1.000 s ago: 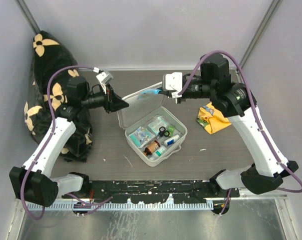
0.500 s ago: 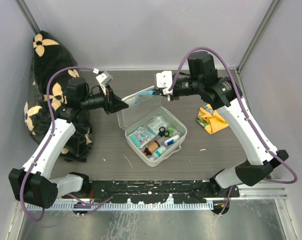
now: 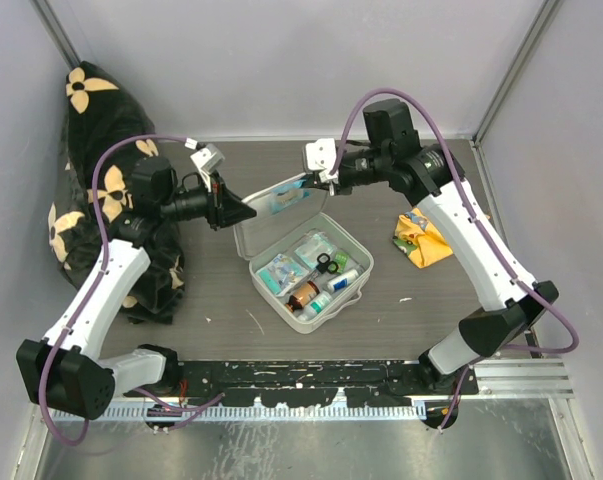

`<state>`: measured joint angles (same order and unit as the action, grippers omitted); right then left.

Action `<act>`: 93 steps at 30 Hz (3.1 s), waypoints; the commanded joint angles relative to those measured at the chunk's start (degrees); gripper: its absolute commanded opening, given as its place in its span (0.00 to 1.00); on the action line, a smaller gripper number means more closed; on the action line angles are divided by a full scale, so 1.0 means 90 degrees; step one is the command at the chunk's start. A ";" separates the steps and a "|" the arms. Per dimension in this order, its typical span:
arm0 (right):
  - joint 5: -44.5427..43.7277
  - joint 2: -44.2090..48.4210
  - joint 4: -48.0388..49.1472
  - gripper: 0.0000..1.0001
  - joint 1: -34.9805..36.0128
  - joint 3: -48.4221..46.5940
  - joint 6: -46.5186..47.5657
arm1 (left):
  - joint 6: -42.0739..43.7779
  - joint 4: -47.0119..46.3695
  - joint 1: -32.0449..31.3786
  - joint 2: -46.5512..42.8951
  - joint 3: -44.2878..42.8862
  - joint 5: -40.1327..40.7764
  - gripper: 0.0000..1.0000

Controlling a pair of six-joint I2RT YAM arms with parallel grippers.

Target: Organize the medicine kit

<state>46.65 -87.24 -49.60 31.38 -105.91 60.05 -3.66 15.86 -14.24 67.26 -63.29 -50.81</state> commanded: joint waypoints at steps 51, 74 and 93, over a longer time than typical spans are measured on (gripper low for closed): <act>0.0296 -0.0297 0.1490 0.54 0.0144 0.0942 -0.1247 | 0.0133 -0.0313 -0.0018 -0.0393 0.0289 0.0087 0.00; -0.0375 -0.0505 0.1488 0.01 0.0136 0.1103 -0.1116 | 0.0158 -0.0311 -0.0018 -0.0447 0.0329 0.0079 0.00; -0.0982 -0.0365 0.1525 0.03 -0.0293 0.1770 -0.0890 | 0.0177 -0.0312 -0.0014 -0.0472 0.0313 0.0188 0.00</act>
<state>40.36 -92.64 -37.30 28.75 -89.95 51.13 -2.07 13.98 -14.26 64.79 -60.27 -49.25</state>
